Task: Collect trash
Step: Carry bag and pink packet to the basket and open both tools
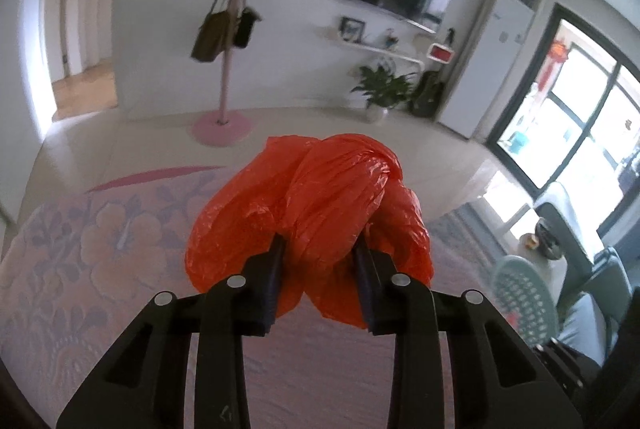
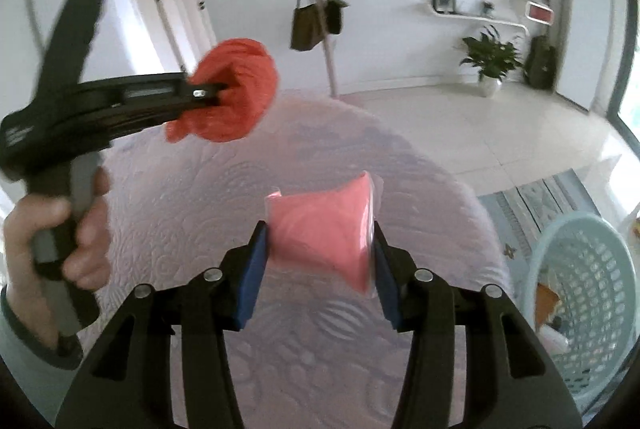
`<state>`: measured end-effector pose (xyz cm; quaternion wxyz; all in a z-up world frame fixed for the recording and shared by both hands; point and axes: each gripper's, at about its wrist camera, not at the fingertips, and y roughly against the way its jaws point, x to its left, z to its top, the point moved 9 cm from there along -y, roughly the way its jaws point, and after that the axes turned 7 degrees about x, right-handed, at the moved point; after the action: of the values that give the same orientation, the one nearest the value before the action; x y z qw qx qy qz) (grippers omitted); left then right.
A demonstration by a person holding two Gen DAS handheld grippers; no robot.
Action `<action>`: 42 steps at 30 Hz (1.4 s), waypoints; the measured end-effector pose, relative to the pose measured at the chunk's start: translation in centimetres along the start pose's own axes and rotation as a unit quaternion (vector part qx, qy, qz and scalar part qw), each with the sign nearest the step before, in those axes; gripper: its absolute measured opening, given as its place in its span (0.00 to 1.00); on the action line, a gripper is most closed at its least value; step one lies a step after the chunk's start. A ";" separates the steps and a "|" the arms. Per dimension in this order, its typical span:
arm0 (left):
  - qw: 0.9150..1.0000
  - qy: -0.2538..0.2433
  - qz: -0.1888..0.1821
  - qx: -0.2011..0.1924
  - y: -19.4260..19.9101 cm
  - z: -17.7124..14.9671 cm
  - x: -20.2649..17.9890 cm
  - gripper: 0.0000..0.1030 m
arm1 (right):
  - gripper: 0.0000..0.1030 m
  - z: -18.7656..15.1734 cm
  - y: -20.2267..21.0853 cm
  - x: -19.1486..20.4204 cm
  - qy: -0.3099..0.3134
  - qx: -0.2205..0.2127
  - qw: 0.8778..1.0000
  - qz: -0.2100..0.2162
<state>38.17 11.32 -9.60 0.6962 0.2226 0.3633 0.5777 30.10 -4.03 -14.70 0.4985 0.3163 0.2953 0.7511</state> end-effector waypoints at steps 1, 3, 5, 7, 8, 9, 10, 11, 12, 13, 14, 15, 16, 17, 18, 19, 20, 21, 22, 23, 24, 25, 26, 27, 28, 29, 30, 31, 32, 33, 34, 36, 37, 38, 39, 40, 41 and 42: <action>1.000 -0.005 -0.006 -0.002 0.5 0.0 -1.0 0.29 | 0.44 0.1 0.5 -0.7 -0.006 -0.005 1.000 -0.004; 1.000 -0.016 -0.019 -0.005 1.3 0.0 -3.1 0.29 | 0.44 0.4 2.3 -2.6 -0.023 -0.019 0.999 -0.011; 0.999 -0.029 -0.031 -0.009 1.9 -0.3 -5.2 0.29 | 0.44 0.5 3.6 -3.9 -0.034 -0.031 0.999 -0.017; 0.998 -0.046 -0.041 -0.013 2.4 -0.7 -7.9 0.29 | 0.44 0.6 5.4 -5.9 -0.049 -0.046 0.997 -0.025; 0.997 -0.054 -0.046 -0.014 2.5 -0.8 -9.1 0.29 | 0.44 0.6 5.9 -6.6 -0.054 -0.050 0.997 -0.028; 0.996 -0.064 -0.053 -0.015 2.6 -1.1 -10.6 0.29 | 0.44 0.6 6.7 -7.7 -0.062 -0.055 0.996 -0.034; 0.996 -0.071 -0.058 -0.015 2.6 -1.4 -11.8 0.29 | 0.44 0.6 7.2 -8.5 -0.068 -0.059 0.995 -0.038; 0.995 -0.082 -0.064 -0.014 2.6 -1.6 -13.4 0.29 | 0.44 0.3 7.8 -9.3 -0.074 -0.062 0.994 -0.042; 0.994 -0.088 -0.067 -0.013 2.5 -2.0 -14.4 0.29 | 0.44 0.2 8.3 -10.5 -0.082 -0.066 0.993 -0.048; 0.993 -0.097 -0.071 -0.011 2.3 -2.3 -15.6 0.29 | 0.44 0.1 8.7 -11.7 -0.090 -0.069 0.992 -0.054; 0.992 -0.102 -0.074 -0.009 2.1 -2.6 -16.4 0.29 | 0.44 -0.1 9.1 -12.8 -0.098 -0.070 0.991 -0.060; 0.991 -0.108 -0.078 -0.006 1.8 -2.9 -17.3 0.29 | 0.44 -0.3 9.4 -13.6 -0.104 -0.070 0.990 -0.065; 0.990 -0.113 -0.084 0.000 1.3 -3.3 -18.5 0.29 | 0.44 -0.6 9.7 -14.8 -0.111 -0.069 0.989 -0.071; 0.989 -0.116 -0.088 0.003 1.0 -3.5 -19.0 0.29 | 0.44 -0.8 10.0 -15.6 -0.117 -0.069 0.988 -0.076; 0.988 -0.121 -0.092 0.010 0.5 -4.0 -20.0 0.29 | 0.44 -1.2 10.3 -16.8 -0.125 -0.068 0.986 -0.084; 0.988 -0.125 -0.095 0.015 0.0 -4.5 -20.8 0.29 | 0.44 -1.5 10.4 -17.6 -0.132 -0.067 0.985 -0.090; 0.987 -0.127 -0.097 0.022 -0.5 -4.9 -21.6 0.29 | 0.44 -1.8 10.6 -18.4 -0.139 -0.067 0.984 -0.094; 0.986 -0.129 -0.101 0.028 -1.0 -5.3 -22.3 0.29 | 0.44 -2.2 11.0 -19.7 -0.151 -0.067 0.982 -0.095; 0.985 -0.131 -0.104 0.034 -1.6 -5.5 -22.9 0.29 | 0.44 -2.2 10.8 -20.6 -0.159 -0.067 0.980 -0.096; 0.985 -0.133 -0.106 0.038 -2.0 -5.6 -23.3 0.29 | 0.44 -2.5 11.0 -21.4 -0.169 -0.068 0.978 -0.098; 0.984 -0.137 -0.108 0.044 -2.6 -5.9 -24.0 0.29 | 0.44 -3.0 11.2 -22.4 -0.180 -0.068 0.976 -0.101; 0.983 -0.141 -0.109 0.049 -3.2 -6.4 -24.5 0.29 | 0.44 -3.3 11.2 -23.2 -0.188 -0.067 0.974 -0.104; 0.982 -0.143 -0.111 0.054 -3.6 -6.7 -24.9 0.30 | 0.44 -3.7 11.2 -24.2 -0.198 -0.063 0.972 -0.107; 0.981 -0.147 -0.114 0.063 -4.3 -7.1 -25.4 0.30 | 0.44 -3.9 11.0 -24.8 -0.204 -0.060 0.971 -0.109; 0.980 -0.149 -0.114 0.070 -4.9 -7.3 -25.7 0.30 | 0.44 -4.3 11.0 -25.4 -0.211 -0.057 0.969 -0.113; 0.979 -0.150 -0.114 0.076 -5.5 -7.7 -26.0 0.30 | 0.44 -4.6 10.9 -26.0 -0.216 -0.055 0.968 -0.115; 0.978 -0.152 -0.114 0.085 -6.2 -8.2 -26.4 0.30 | 0.44 -4.9 10.7 -26.6 -0.221 -0.051 0.967 -0.118; 0.977 -0.153 -0.115 0.090 -6.8 -8.4 -26.7 0.30 | 0.45 -5.2 10.6 -27.2 -0.225 -0.047 0.966 -0.120; 0.977 -0.154 -0.115 0.095 -7.1 -8.7 -26.9 0.30 | 0.45 -5.6 10.4 -27.8 -0.231 -0.041 0.964 -0.123; 0.976 -0.156 -0.115 0.101 -7.7 -9.0 -27.2 0.31 | 0.45 -5.8 10.3 -28.1 -0.234 -0.037 0.963 -0.126; 0.975 -0.158 -0.115 0.106 -8.1 -9.4 -27.5 0.31 | 0.45 -6.0 10.1 -28.6 -0.239 -0.034 0.962 -0.129; 0.974 -0.159 -0.119 0.113 -8.7 -9.9 -27.8 0.35 | 0.46 -6.5 9.9 -29.4 -0.250 -0.028 0.959 -0.130; 0.973 -0.159 -0.121 0.114 -8.8 -10.1 -28.0 0.37 | 0.46 -6.7 9.7 -29.8 -0.256 -0.026 0.958 -0.131; 0.972 -0.161 -0.125 0.117 -9.1 -10.4 -28.4 0.37 | 0.46 -7.0 9.7 -30.3 -0.264 -0.024 0.955 -0.134; 0.971 -0.164 -0.125 0.118 -9.3 -10.3 -28.6 0.38 | 0.47 -7.2 9.6 -30.6 -0.268 -0.022 0.954 -0.135; 0.971 -0.167 -0.122 0.118 -9.5 -10.5 -28.9 0.41 | 0.47 -7.5 9.6 -31.0 -0.272 -0.019 0.952 -0.136; 0.971 -0.169 -0.120 0.118 -9.7 -10.7 -29.1 0.45 | 0.47 -7.8 9.6 -31.3 -0.276 -0.018 0.951 -0.136; 0.970 -0.172 -0.125 0.120 -9.7 -10.9 -29.4 0.53 | 0.49 -8.0 9.6 -31.6 -0.278 -0.016 0.951 -0.137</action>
<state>34.06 -20.53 -16.36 0.7832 0.3530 0.3297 0.3916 28.10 -37.77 -18.11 0.6638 0.4614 0.1734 0.5625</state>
